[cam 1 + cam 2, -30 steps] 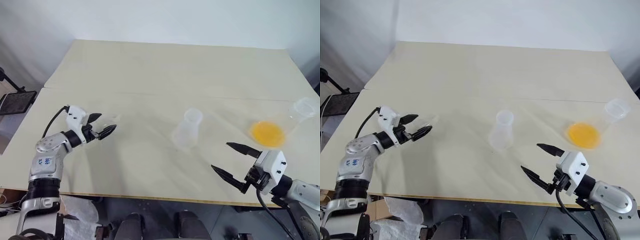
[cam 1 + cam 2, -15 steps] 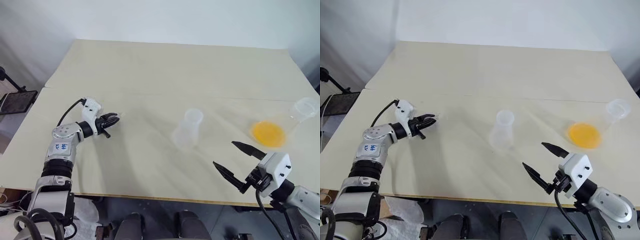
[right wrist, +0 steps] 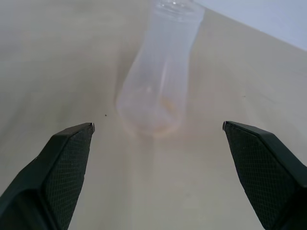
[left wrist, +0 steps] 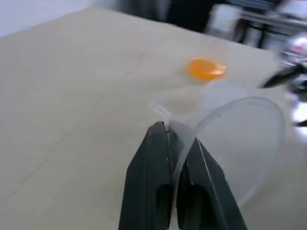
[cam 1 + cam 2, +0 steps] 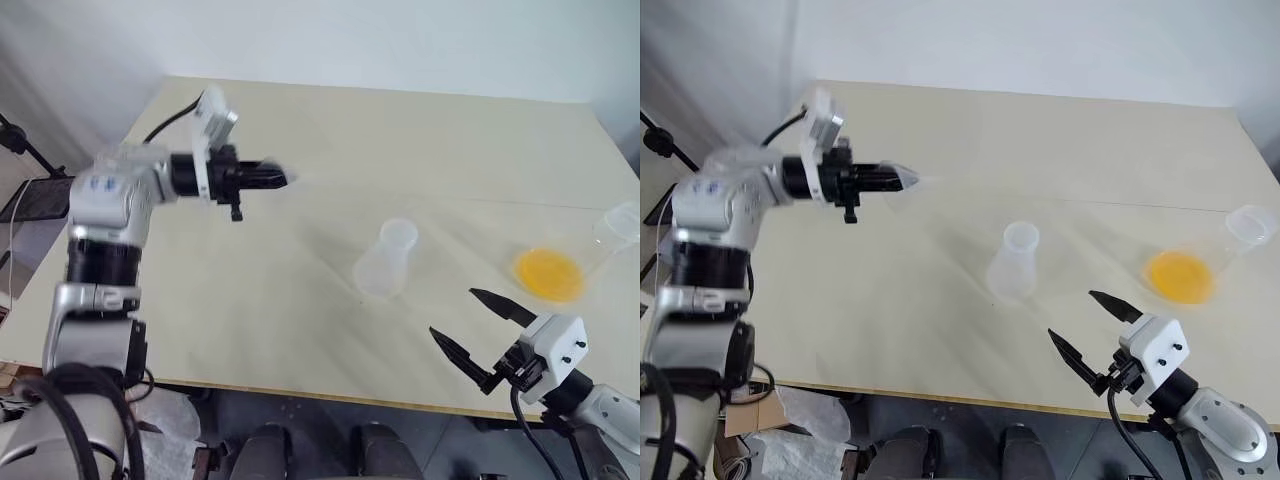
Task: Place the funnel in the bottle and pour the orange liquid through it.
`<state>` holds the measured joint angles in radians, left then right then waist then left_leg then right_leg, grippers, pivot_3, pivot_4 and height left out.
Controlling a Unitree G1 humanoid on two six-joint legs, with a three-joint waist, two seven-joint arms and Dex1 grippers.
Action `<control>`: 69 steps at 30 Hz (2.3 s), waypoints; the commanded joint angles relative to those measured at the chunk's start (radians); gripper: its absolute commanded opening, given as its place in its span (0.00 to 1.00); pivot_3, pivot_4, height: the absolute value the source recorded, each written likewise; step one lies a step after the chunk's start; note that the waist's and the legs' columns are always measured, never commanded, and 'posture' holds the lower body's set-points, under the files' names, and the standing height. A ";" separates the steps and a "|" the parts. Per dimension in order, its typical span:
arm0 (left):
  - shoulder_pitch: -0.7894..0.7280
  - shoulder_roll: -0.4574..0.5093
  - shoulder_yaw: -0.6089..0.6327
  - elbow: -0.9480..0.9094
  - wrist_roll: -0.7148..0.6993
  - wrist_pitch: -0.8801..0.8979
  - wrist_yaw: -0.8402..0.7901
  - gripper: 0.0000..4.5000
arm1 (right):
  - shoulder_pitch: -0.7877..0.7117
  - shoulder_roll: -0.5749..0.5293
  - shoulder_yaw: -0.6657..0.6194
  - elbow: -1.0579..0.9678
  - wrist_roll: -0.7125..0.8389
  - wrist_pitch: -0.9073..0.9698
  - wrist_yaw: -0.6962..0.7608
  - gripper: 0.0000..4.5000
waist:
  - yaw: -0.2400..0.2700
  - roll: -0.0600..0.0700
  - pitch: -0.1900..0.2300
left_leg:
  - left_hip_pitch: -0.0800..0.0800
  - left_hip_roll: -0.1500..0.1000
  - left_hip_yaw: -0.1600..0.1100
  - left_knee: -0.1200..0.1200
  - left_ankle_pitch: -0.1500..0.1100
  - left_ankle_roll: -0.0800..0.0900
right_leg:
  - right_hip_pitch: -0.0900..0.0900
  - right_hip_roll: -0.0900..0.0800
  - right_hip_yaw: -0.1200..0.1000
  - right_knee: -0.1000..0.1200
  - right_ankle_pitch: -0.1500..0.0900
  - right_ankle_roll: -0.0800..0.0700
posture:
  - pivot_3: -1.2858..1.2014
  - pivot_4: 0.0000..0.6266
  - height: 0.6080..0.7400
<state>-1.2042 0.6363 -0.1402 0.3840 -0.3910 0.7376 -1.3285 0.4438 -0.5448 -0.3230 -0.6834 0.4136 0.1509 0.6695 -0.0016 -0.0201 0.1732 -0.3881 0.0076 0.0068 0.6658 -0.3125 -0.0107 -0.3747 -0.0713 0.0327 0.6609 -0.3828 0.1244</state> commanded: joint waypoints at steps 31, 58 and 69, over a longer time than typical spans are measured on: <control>-0.465 -0.397 -0.416 0.591 0.266 -0.228 -0.276 0.00 | 0.123 0.176 0.097 -0.099 -0.137 -0.119 -0.145 1.00 | 0.000 0.005 0.004 | -0.001 0.004 0.002 0.001 0.001 -0.001 | -0.002 0.005 0.005 -0.001 0.000 0.000 | 0.52 0.24 1.00; -0.209 -0.342 0.141 0.622 0.118 -0.611 -0.109 0.99 | 0.097 0.275 0.042 -0.093 -0.163 -0.205 -0.290 1.00 | -0.017 0.007 0.003 | 0.001 0.006 0.003 0.001 0.002 -0.003 | -0.003 0.006 0.005 0.004 0.000 0.000 | 0.52 0.24 1.00; 0.264 -0.158 0.239 0.364 0.089 -0.846 -0.121 0.99 | 0.183 0.391 -0.262 -0.069 -0.035 -0.310 -0.379 1.00 | -0.010 0.008 0.002 | 0.001 0.005 0.001 0.001 0.001 -0.002 | -0.003 0.002 0.003 0.007 0.000 0.000 | 0.52 0.24 1.00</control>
<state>-0.9536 0.4688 0.0674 0.8297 -0.2698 -0.0807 -1.4645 0.5924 -0.1716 -0.5232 -0.7410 0.3408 -0.1114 0.3079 -0.0112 -0.0121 0.1748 -0.3871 0.0120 0.0077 0.6670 -0.3113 -0.0126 -0.3771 -0.0720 0.0363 0.6681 -0.3828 0.1243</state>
